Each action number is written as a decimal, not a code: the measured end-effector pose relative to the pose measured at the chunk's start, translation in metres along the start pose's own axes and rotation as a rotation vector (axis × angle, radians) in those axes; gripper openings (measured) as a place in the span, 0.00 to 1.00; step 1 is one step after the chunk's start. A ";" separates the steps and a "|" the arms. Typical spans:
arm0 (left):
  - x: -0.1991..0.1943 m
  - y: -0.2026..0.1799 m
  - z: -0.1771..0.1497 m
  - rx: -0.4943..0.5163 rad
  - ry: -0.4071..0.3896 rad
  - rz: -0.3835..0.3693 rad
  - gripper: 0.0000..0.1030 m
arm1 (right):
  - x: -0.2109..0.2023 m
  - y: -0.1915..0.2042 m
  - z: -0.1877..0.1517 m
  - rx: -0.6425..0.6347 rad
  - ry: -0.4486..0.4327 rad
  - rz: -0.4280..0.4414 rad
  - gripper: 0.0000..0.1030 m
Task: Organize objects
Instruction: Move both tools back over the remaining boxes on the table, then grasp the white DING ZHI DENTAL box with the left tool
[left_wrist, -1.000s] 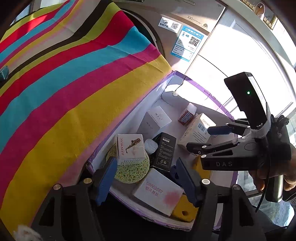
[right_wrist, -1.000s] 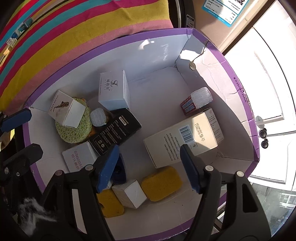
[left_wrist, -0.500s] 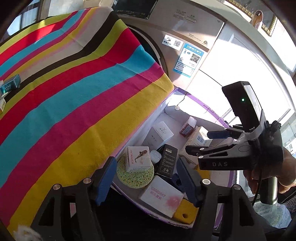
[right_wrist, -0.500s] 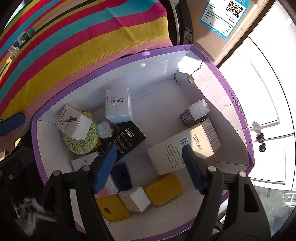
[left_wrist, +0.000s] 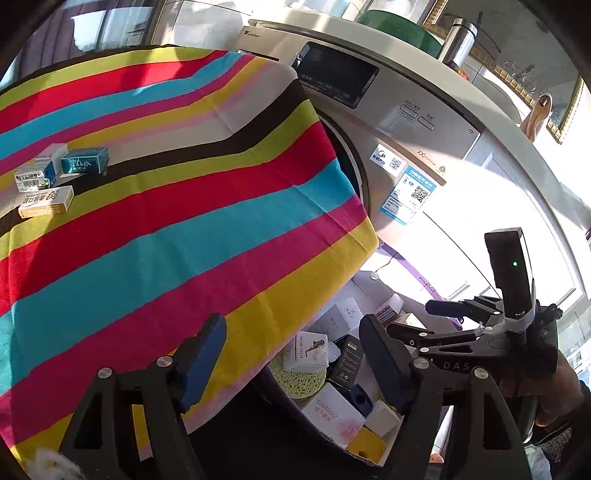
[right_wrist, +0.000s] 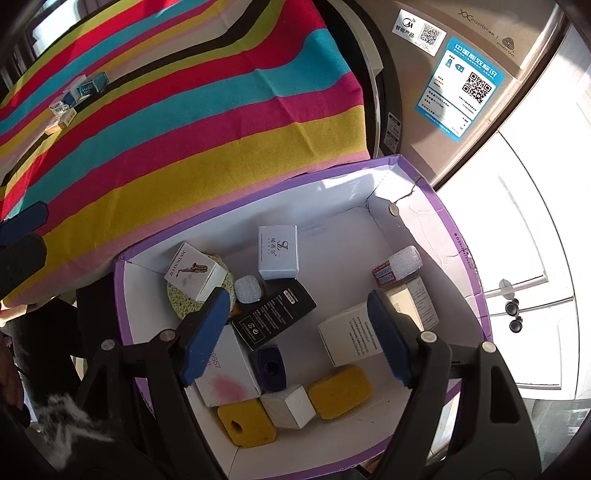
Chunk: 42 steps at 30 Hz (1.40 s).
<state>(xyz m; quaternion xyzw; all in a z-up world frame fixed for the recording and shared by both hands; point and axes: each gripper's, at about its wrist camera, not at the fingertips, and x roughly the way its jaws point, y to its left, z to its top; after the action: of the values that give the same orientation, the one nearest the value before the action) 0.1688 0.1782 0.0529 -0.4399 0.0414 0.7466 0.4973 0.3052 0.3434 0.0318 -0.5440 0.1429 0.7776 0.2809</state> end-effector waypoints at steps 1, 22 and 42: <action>-0.004 0.007 0.003 -0.020 -0.013 0.011 0.73 | -0.003 0.003 0.003 -0.009 -0.013 0.001 0.77; -0.019 0.195 0.083 -0.211 -0.060 0.404 0.84 | 0.006 0.081 0.079 -0.082 -0.187 0.236 0.79; 0.033 0.218 0.103 -0.090 0.059 0.465 0.81 | 0.024 0.141 0.146 -0.090 -0.235 0.341 0.86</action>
<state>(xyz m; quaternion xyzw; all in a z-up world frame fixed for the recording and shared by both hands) -0.0687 0.1436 0.0108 -0.4618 0.1229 0.8290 0.2905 0.1039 0.3141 0.0515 -0.4296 0.1639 0.8776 0.1355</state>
